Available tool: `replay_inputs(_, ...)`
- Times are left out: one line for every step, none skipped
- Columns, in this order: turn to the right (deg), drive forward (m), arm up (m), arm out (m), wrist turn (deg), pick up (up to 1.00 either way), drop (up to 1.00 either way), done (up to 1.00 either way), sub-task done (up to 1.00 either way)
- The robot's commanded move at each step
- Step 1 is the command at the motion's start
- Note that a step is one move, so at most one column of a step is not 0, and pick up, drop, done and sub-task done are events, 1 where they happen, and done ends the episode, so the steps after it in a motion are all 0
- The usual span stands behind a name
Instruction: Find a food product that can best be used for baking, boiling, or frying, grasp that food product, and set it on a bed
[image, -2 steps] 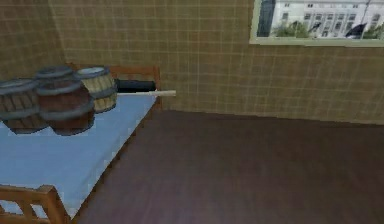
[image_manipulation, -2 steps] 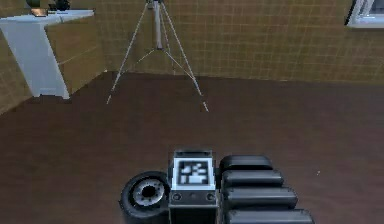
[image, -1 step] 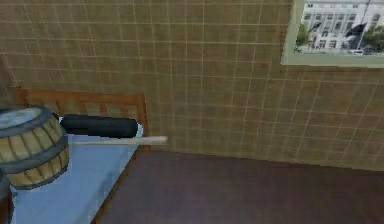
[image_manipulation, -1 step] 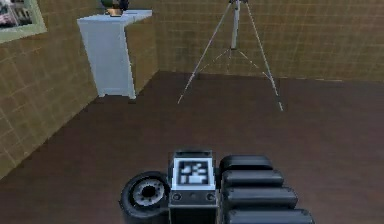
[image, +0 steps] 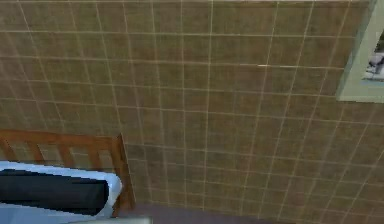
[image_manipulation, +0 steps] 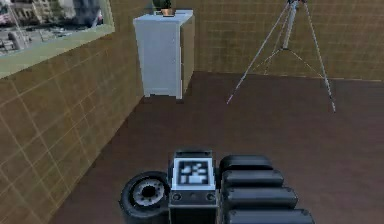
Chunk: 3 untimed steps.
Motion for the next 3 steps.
replay_inputs(45.0,0.00,0.00,0.00,0.0,0.00,0.00,0.00,0.00)
replay_inputs(45.0,0.00,0.00,0.00,0.0,0.00,0.00,0.00,0.00)
replay_inputs(12.0,0.00,0.00,0.00,0.0,0.00,0.00,0.00,0.00)
